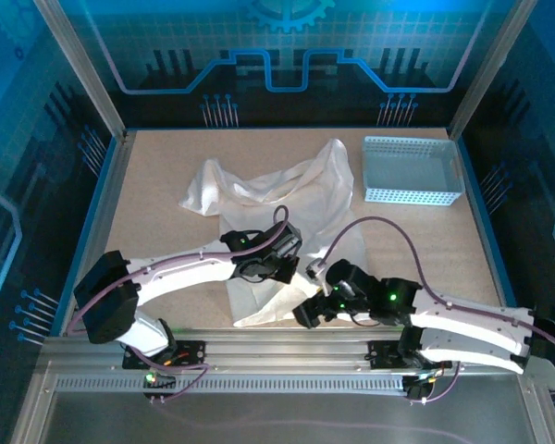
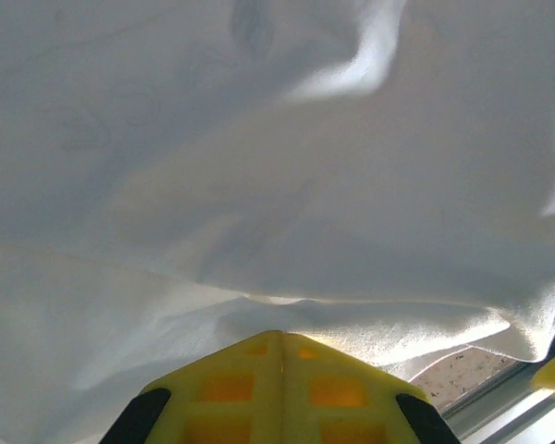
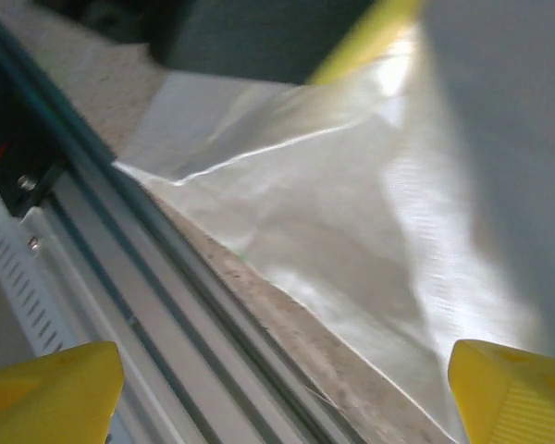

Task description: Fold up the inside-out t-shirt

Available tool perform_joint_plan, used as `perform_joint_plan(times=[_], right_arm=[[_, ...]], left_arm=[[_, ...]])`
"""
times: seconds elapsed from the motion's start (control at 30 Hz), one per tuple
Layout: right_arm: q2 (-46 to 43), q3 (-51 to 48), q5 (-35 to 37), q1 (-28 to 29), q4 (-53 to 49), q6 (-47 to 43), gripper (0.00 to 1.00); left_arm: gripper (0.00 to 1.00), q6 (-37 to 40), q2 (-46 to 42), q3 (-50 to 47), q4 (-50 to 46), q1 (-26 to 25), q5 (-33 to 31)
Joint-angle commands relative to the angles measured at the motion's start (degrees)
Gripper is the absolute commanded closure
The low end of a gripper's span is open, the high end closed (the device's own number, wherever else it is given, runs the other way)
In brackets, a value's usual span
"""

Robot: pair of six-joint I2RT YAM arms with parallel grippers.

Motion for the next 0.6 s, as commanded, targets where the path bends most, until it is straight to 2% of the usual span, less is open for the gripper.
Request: perform_joint_plan(times=[0.0, 0.23, 0.43, 0.57], right_arm=[[4.2, 1.2, 4.1, 5.3, 10.2, 1.5, 0.09], [12.4, -4.3, 4.5, 7.8, 25.1, 2.3, 0.17], [16.1, -6.7, 12.3, 7.3, 32.2, 0.2, 0.24], [16.2, -10.2, 16.9, 6.2, 39.1, 0.6, 0.30]], left_arm=[[1.00, -0.2, -2.2, 1.6, 1.3, 1.1, 2.0], [1.00, 0.0, -6.2, 0.4, 2.7, 3.5, 3.1], [1.00, 0.3, -7.7, 2.4, 3.1, 3.9, 5.3], [1.00, 0.7, -8.6, 2.8, 2.5, 4.1, 4.6]])
